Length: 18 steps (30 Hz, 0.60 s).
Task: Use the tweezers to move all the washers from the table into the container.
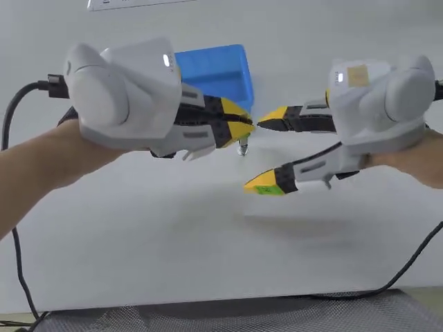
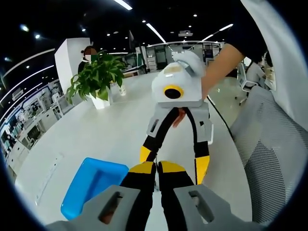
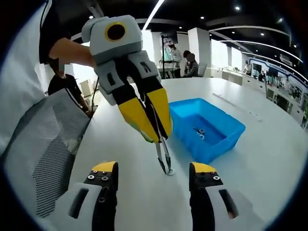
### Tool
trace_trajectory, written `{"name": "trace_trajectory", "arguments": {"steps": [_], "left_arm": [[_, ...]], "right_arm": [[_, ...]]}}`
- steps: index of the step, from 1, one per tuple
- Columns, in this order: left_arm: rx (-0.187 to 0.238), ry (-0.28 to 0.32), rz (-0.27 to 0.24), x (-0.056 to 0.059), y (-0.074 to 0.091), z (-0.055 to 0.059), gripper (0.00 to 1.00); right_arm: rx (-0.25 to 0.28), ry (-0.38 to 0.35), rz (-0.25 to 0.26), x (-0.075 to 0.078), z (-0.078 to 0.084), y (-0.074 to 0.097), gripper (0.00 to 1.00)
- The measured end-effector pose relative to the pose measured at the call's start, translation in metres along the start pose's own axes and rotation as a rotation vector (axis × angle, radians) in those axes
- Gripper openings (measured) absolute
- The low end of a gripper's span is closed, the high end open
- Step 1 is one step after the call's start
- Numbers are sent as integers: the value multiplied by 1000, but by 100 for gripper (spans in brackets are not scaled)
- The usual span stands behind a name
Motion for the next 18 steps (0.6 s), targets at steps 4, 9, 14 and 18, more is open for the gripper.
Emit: {"name": "trace_trajectory", "arguments": {"steps": [4,9,14,18], "left_arm": [[1,5,-1,-1,1,1,6],[3,10,0,-2,0,1,6],[8,14,2,0,0,1,6],[9,16,4,0,0,1,6]], "right_arm": [[-20,45,-33,2,-3,-8,51],[-48,77,-62,3,-2,-13,38],[-48,99,-80,5,-4,-14,27],[-60,123,-81,7,-6,-15,21]]}}
Point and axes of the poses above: the centre of the closed fingertips' face, and the gripper's own axes: y roughly backward along the fingers, x roughly to its right, z roughly out of its underside, the point moved 7 cm from there along y, roughly backward along the fingers
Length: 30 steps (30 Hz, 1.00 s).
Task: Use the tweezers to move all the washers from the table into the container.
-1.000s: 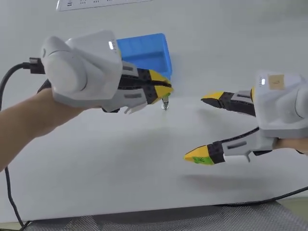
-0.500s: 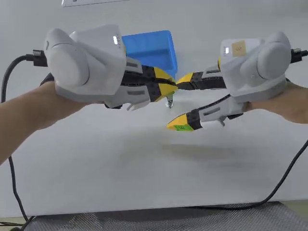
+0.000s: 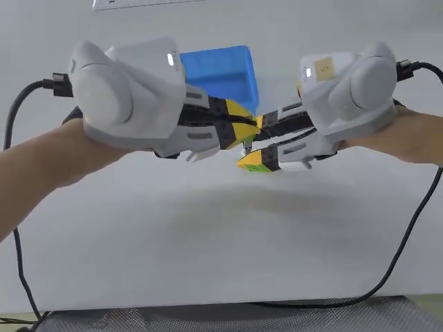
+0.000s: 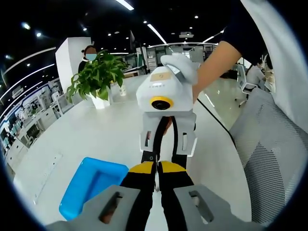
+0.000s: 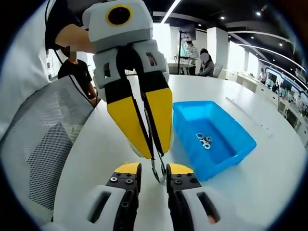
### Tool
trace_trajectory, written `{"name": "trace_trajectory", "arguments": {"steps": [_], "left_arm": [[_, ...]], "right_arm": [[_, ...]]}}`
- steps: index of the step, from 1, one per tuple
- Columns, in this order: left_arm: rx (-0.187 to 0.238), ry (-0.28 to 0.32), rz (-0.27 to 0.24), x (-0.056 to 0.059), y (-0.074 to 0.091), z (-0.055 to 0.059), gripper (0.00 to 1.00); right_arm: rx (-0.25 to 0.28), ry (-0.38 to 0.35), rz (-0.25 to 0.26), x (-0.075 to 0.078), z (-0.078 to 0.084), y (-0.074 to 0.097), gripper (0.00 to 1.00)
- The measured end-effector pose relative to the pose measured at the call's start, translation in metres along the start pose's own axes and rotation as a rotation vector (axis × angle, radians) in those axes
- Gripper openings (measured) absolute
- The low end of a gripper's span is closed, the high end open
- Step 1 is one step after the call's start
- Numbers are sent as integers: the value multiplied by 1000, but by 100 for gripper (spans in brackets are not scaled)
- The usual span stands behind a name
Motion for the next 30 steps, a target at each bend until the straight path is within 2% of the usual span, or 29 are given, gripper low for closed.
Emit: {"name": "trace_trajectory", "arguments": {"steps": [4,5,6,18,25,26,28,30], "left_arm": [[1,-1,3,0,0,0,6],[1,-3,2,0,0,0,6],[-1,-6,-3,-1,0,0,6],[-3,3,16,0,-3,-2,6],[-27,17,29,-2,-7,-4,8],[-36,19,37,-1,-7,-3,9],[-29,53,64,2,-7,-3,15],[-37,32,60,3,-7,-3,17]], "right_arm": [[-16,39,17,5,1,-1,14],[-30,55,38,8,2,-1,12],[-25,47,25,7,1,-1,12],[-34,93,36,12,6,-1,10],[-29,87,45,12,7,0,10],[-27,85,45,11,7,0,10],[-23,79,47,12,7,0,10],[-20,76,49,12,7,0,10]]}}
Point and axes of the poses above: the centre of the closed fingertips' face, and the gripper's own axes: y roughly backward along the fingers, x roughly to its right, z roughly out of its underside, the point moved 7 cm from there along y, roughly backward along the fingers
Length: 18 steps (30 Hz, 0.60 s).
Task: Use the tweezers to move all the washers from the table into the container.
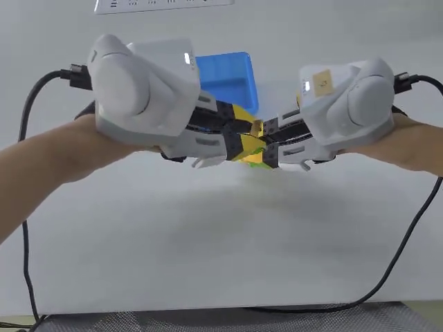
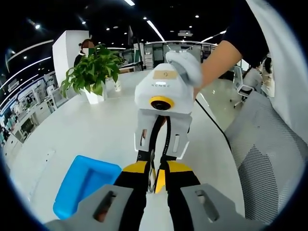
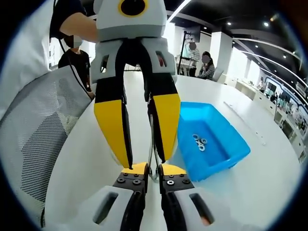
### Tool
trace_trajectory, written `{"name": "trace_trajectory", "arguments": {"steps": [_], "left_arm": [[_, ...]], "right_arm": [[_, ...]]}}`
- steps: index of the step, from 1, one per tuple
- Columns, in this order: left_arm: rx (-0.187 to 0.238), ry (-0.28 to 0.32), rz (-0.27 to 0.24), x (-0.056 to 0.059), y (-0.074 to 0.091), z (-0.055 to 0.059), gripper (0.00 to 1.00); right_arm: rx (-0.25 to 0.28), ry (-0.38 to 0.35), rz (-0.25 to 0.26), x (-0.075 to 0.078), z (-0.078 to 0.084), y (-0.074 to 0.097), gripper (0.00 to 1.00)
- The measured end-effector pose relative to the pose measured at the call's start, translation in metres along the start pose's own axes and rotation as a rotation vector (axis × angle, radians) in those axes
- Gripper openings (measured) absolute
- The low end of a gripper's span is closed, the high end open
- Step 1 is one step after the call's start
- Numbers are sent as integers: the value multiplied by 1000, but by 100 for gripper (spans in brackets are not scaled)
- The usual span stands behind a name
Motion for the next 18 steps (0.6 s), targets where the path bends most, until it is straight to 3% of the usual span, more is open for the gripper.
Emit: {"name": "trace_trajectory", "arguments": {"steps": [11,18], "left_arm": [[-21,-11,-29,-4,5,2,18],[-22,-7,-58,-7,18,3,20]], "right_arm": [[0,12,0,-1,-5,-1,10],[-8,15,6,-2,-13,3,10]]}}
Point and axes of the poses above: the centre of the closed fingertips' face, and the gripper's own axes: y roughly backward along the fingers, x roughly to its right, z roughly out of its underside, the point moved 7 cm from there along y, roughly backward along the fingers
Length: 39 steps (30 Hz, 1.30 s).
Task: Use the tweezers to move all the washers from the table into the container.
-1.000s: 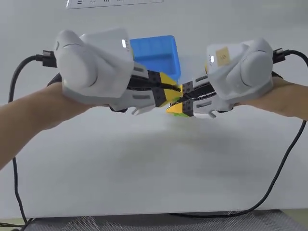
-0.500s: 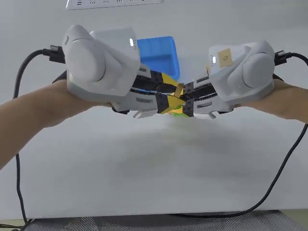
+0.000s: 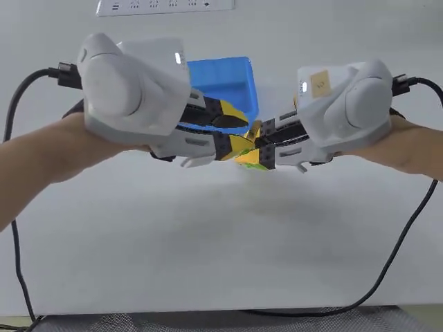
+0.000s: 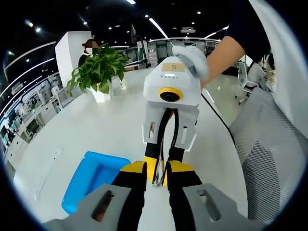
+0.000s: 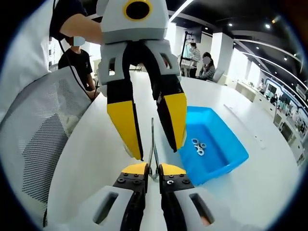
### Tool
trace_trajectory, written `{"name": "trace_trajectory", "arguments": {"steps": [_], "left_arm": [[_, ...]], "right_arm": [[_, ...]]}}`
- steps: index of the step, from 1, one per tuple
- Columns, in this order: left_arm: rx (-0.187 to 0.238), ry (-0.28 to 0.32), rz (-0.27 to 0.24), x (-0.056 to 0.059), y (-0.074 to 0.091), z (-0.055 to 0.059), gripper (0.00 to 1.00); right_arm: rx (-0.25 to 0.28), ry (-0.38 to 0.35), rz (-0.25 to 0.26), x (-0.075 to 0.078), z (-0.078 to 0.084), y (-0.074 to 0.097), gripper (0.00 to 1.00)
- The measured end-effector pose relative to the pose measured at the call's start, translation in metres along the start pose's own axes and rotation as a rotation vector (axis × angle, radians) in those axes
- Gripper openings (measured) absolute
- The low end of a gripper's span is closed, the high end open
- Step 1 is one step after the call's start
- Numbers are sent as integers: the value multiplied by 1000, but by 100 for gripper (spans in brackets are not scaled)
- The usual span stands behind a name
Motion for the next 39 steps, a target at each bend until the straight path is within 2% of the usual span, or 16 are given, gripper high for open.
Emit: {"name": "trace_trajectory", "arguments": {"steps": [4,6,9,13,16,20,22,26,29,31,33,39], "left_arm": [[-10,24,-26,0,14,7,22],[-11,57,-39,2,23,12,26],[18,153,-64,5,37,18,27],[-1,160,-88,8,50,31,30],[-14,193,-104,13,60,43,33],[-11,215,-138,17,72,50,36],[6,246,-154,17,78,52,37],[7,241,-179,17,88,55,38],[19,244,-197,15,96,55,38],[21,245,-206,14,98,56,39],[34,270,-212,13,100,58,40],[37,278,-210,16,100,61,42]], "right_arm": [[-8,3,6,-2,-9,5,10],[-7,-1,14,-1,-14,9,10],[-6,-6,27,-1,-20,15,10],[-3,-3,36,0,-29,22,10],[-7,9,40,0,-38,27,10],[-16,26,37,1,-47,30,10],[-16,29,35,1,-51,30,10],[-21,46,27,5,-62,30,10],[-1,50,37,14,-73,32,10],[15,49,42,20,-81,33,10],[13,63,49,26,-86,32,10],[19,77,51,43,-90,25,10]]}}
Point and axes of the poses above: the centre of the closed fingertips' face, and the gripper's own axes: y roughly backward along the fingers, x roughly to its right, z roughly out of its underside, the point moved 7 cm from there along y, roughly backward along the fingers
